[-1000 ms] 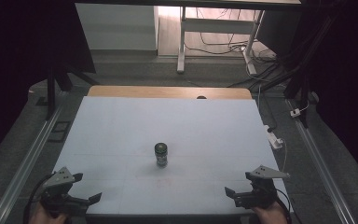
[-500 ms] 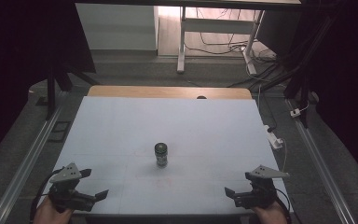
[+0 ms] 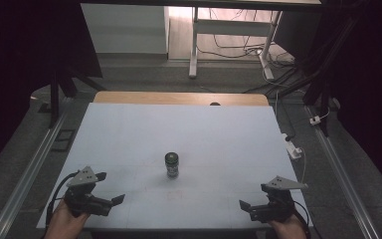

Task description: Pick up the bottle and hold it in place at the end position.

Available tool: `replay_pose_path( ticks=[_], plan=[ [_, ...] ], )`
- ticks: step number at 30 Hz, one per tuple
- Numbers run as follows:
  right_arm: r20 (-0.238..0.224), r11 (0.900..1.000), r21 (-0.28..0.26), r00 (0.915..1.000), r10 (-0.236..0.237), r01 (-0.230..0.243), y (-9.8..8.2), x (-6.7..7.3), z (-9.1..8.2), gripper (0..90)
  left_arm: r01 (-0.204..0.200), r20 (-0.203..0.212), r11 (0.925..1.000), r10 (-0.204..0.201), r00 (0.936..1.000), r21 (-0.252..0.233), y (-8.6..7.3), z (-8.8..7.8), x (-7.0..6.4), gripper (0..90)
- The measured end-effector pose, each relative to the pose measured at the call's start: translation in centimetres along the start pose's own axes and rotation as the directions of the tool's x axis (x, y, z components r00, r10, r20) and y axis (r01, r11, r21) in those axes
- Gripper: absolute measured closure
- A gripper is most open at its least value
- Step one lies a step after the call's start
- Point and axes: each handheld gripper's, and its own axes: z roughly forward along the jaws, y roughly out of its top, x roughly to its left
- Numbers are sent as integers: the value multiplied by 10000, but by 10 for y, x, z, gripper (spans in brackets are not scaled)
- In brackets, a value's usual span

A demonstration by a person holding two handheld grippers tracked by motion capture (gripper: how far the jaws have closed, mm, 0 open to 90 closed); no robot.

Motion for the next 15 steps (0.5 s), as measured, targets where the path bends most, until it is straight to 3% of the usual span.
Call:
replay_pose_path(
  ticks=[9,15],
  plan=[
    [-41,10000,36,10000,-28,28,0,0,1,0,-429,104,9977,424,9990,521,20,23,-2,0],
    [-76,10000,76,10000,-49,50,0,0,1,0,-495,240,9974,483,9985,521,31,33,0,0]
  ],
)
